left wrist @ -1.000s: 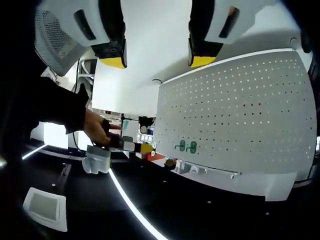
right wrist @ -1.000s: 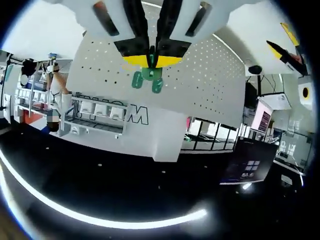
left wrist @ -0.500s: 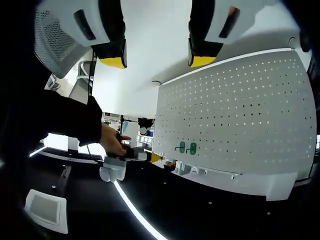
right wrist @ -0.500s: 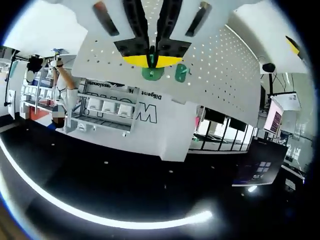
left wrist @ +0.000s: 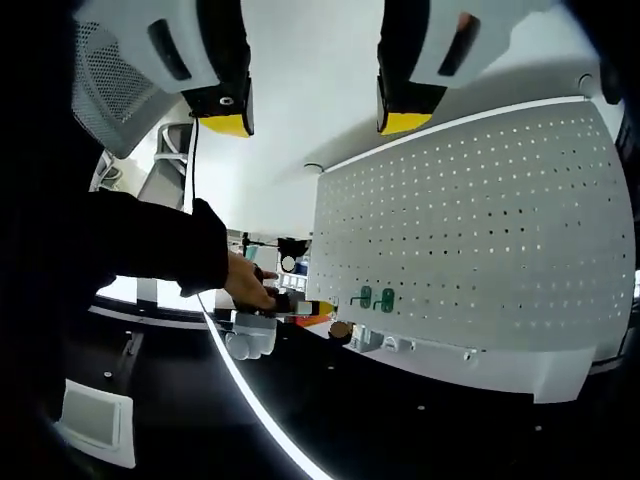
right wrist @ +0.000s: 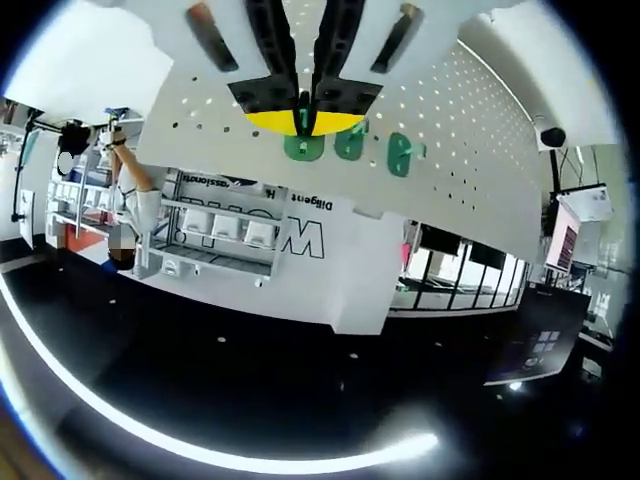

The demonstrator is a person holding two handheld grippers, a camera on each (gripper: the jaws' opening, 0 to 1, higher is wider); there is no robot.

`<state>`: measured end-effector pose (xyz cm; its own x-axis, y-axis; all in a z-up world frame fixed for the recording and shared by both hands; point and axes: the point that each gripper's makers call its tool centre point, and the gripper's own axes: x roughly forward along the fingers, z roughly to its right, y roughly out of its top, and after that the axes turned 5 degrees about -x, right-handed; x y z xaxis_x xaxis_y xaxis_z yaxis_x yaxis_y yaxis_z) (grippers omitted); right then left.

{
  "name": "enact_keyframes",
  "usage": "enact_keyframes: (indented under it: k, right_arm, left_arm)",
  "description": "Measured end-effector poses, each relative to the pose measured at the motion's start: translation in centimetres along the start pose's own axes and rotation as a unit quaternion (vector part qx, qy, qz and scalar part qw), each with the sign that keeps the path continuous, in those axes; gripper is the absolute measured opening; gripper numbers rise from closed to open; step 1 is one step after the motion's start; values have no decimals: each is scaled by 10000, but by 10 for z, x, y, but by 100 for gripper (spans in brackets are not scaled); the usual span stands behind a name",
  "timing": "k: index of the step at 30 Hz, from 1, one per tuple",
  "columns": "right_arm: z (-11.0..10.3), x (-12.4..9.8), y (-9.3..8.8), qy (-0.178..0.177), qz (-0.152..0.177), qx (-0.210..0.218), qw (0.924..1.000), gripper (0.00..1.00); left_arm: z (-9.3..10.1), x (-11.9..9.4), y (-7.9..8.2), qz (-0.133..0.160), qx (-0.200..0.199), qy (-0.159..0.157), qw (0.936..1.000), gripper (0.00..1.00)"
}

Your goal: Insert the hook assembly into the mounting plate slot until the hook locks in place.

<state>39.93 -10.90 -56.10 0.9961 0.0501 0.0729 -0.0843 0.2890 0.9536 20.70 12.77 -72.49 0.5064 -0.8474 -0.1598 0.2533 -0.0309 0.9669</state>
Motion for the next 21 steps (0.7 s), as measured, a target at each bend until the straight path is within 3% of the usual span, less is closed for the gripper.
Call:
enact_keyframes:
  k: [11,21]
  right_arm:
    - [10,19,-16,-78,-186,87,9998,1]
    - [9,25,-19,-67,-230,49,9997,1]
  left_arm:
    - [-1,1,-2,-30,-42,4,10000,51]
    - [-3,1,-2,-43,-50,21,10000,51]
